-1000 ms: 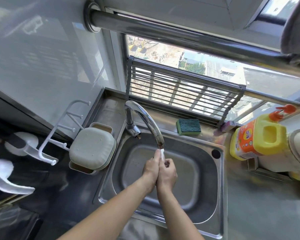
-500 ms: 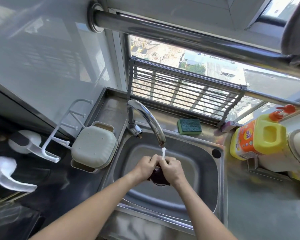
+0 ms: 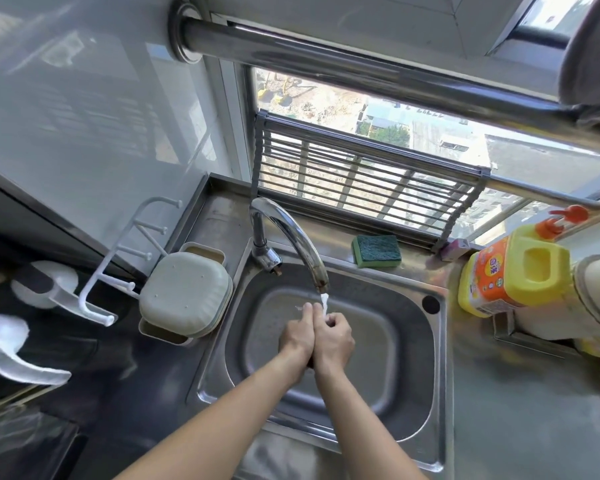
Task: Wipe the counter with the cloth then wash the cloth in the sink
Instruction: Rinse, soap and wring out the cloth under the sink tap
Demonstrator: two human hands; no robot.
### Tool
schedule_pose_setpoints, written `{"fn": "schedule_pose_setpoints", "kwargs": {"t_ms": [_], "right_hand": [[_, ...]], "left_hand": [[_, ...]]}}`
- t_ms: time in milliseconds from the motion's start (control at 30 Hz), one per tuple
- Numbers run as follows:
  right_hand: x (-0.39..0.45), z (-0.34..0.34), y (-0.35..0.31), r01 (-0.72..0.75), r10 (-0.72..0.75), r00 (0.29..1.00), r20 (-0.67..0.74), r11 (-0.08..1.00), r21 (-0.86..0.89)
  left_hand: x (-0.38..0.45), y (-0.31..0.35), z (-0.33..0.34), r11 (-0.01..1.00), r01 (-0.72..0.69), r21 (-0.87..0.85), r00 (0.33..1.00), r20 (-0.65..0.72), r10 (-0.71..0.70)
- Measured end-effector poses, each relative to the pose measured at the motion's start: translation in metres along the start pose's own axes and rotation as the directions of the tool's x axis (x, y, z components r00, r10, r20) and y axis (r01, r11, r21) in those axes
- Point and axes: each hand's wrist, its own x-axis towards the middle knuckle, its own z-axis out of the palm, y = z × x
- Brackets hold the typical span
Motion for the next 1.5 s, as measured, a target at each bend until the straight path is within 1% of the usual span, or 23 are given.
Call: {"fn": "schedule_pose_setpoints", "kwargs": {"t_ms": [100,267,333,400,433,500,533,600,633,667,700,733,767,800,867,933,1033,1133,1200,1300,1367,1433,1500], "right_hand": [[0.001,-0.001,-0.002,0.021,-0.022,0.999,-0.026,1.0,-0.019],[0.017,-0.002,0.002,0.188,-0.172,0.976,0.13,0.975,-0.12],[0.026,-0.006,0.002,0.227,-0.209,0.952,0.224,0.972,-0.061],[0.035,-0.009,0.005,0.199,-0.199,0.95,0.242,0.98,0.025],[0.038,-0.01,0.006,0.141,-0.157,0.965,0.21,0.986,0.087],[0.039,-0.012,0.007,-0.094,0.048,0.986,0.159,0.949,0.302],[0.038,-0.013,0.009,-0.228,0.162,0.968,0.194,0.891,0.394],[0.033,-0.013,0.01,-0.445,0.278,0.876,0.393,0.781,0.439],[0.026,-0.013,0.009,-0.514,0.309,0.825,0.473,0.758,0.401],[0.021,-0.011,0.008,-0.525,0.316,0.81,0.494,0.767,0.369],[0.018,-0.007,0.009,-0.475,0.289,0.834,0.471,0.811,0.343],[0.017,-0.003,0.01,-0.348,0.231,0.898,0.374,0.893,0.284],[0.015,-0.001,0.009,-0.199,0.153,0.959,0.238,0.962,0.188],[0.013,0.002,0.009,-0.096,0.079,0.987,0.142,0.989,0.113],[0.007,0.003,0.005,-0.004,0.0,0.996,0.089,0.999,0.041],[0.004,0.0,0.001,0.03,-0.029,0.997,0.069,0.999,-0.013],[0.008,0.0,-0.001,0.054,-0.052,0.998,0.033,0.997,-0.05],[0.013,-0.002,-0.002,0.069,-0.068,0.998,0.015,0.997,-0.043],[0.016,-0.007,-0.005,0.066,-0.065,0.997,0.049,0.997,-0.026],[0.026,-0.011,-0.006,0.031,-0.052,0.978,0.2,0.994,0.105],[0.033,-0.016,-0.007,-0.019,-0.023,0.984,0.177,0.972,0.235],[0.038,-0.021,-0.003,-0.107,0.068,0.991,0.114,0.92,0.378],[0.034,-0.024,-0.004,-0.171,0.13,0.984,0.118,0.857,0.487]], "left_hand": [[0.002,0.001,-0.001,0.998,-0.032,0.046,0.999,-0.022,0.033],[0.01,-0.003,-0.006,0.994,-0.073,0.082,0.996,0.05,0.069],[0.002,0.005,-0.009,0.968,-0.184,0.173,0.982,0.083,0.172],[0.001,0.008,-0.012,0.932,-0.284,0.225,0.958,0.114,0.264],[0.005,0.009,-0.014,0.922,-0.306,0.237,0.952,0.11,0.287],[0.015,0.012,-0.019,0.955,-0.232,0.183,0.973,0.054,0.226],[0.018,0.013,-0.021,0.976,-0.159,0.147,0.987,0.013,0.159],[0.014,0.017,-0.022,0.993,-0.094,0.071,0.996,0.008,0.094],[0.012,0.017,-0.02,0.996,-0.073,0.057,0.997,0.029,0.071],[0.007,0.018,-0.014,0.998,-0.037,0.055,0.998,0.062,0.034],[0.001,0.017,-0.01,0.999,-0.002,0.05,0.996,0.087,-0.002],[0.002,0.014,-0.004,0.999,0.011,0.048,0.998,0.065,-0.014],[0.003,0.013,0.0,0.999,-0.01,0.046,1.0,0.012,0.01],[0.003,0.013,0.002,0.998,-0.042,0.053,0.997,-0.062,0.045],[0.001,0.015,0.003,0.994,-0.061,0.092,0.984,-0.161,0.076],[0.001,0.015,0.002,0.991,-0.03,0.134,0.988,-0.145,0.05],[0.007,0.012,0.001,0.996,-0.006,0.093,0.996,-0.083,0.014],[0.014,0.008,0.002,0.997,-0.002,0.077,1.0,0.026,0.0],[0.017,0.009,0.0,0.996,-0.02,0.082,0.995,0.099,0.012],[0.021,0.013,-0.008,0.982,-0.148,0.119,0.966,0.232,0.117],[0.027,0.011,-0.014,0.972,-0.193,0.133,0.942,0.302,0.146],[0.034,0.012,-0.022,0.973,-0.171,0.152,0.965,0.224,0.135],[0.035,0.011,-0.03,0.989,-0.042,0.14,0.993,0.118,0.026]]}}
